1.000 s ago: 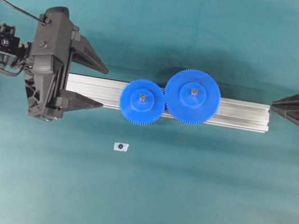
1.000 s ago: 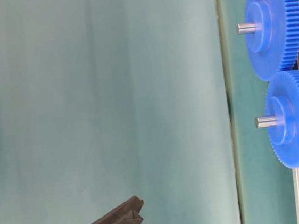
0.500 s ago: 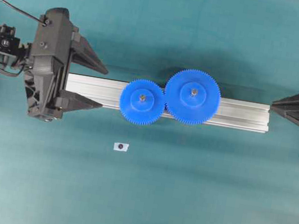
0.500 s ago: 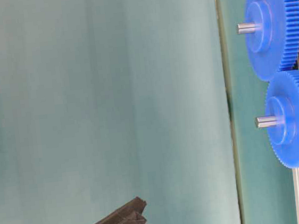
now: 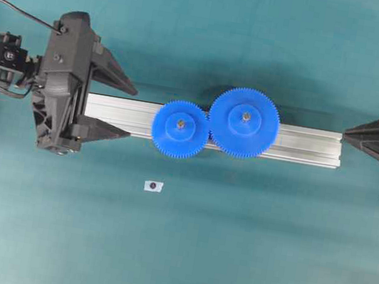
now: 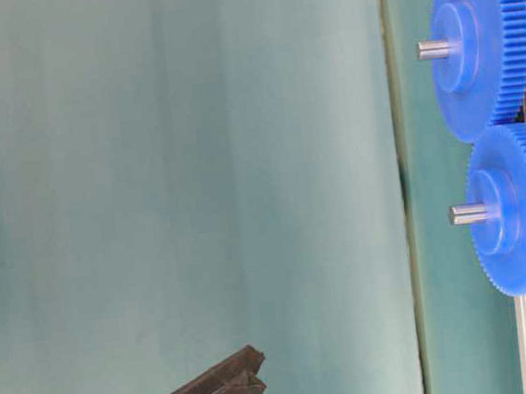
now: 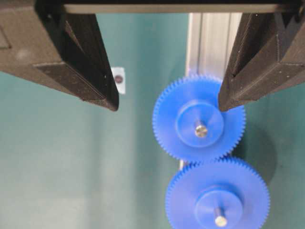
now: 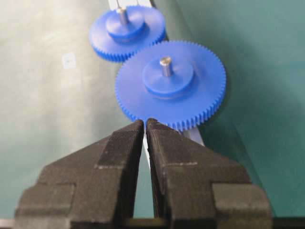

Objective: Find the location of the shaft and insert the small gear.

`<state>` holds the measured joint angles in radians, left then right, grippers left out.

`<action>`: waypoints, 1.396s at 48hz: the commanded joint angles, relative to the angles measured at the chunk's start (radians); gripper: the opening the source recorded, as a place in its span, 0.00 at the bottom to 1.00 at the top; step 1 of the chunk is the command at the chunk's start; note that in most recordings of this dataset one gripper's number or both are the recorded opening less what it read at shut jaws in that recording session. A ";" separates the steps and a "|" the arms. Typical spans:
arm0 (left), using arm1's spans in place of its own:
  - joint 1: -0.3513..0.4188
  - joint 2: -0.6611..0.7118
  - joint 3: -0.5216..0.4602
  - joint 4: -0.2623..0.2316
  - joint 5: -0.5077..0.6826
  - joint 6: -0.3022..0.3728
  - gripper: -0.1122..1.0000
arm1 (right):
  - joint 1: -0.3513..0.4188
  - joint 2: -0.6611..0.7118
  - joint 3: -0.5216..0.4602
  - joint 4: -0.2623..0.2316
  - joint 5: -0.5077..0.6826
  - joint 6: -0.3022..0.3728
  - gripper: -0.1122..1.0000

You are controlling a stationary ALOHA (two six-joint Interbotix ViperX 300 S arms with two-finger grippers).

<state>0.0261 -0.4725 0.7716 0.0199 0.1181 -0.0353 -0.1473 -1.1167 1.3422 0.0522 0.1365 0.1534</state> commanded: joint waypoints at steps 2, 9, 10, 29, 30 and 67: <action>-0.003 -0.002 -0.005 0.002 -0.008 -0.003 0.86 | -0.003 0.006 -0.012 -0.002 -0.012 0.006 0.26; -0.003 0.005 0.011 0.002 -0.009 -0.003 0.86 | -0.003 0.006 -0.011 -0.003 -0.012 0.005 0.26; -0.003 0.006 0.015 0.002 -0.008 -0.005 0.86 | -0.003 0.006 -0.009 -0.002 -0.012 0.005 0.26; -0.003 0.008 0.037 0.003 -0.008 -0.005 0.86 | -0.003 -0.055 0.021 -0.002 -0.011 0.003 0.26; -0.003 0.008 0.038 0.002 -0.008 -0.005 0.86 | -0.003 -0.060 0.025 -0.003 -0.011 0.003 0.26; -0.003 0.000 0.057 0.002 -0.009 -0.005 0.86 | -0.003 -0.087 0.063 -0.014 -0.012 0.003 0.26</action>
<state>0.0261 -0.4617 0.8406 0.0199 0.1181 -0.0399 -0.1473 -1.2118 1.4143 0.0399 0.1335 0.1519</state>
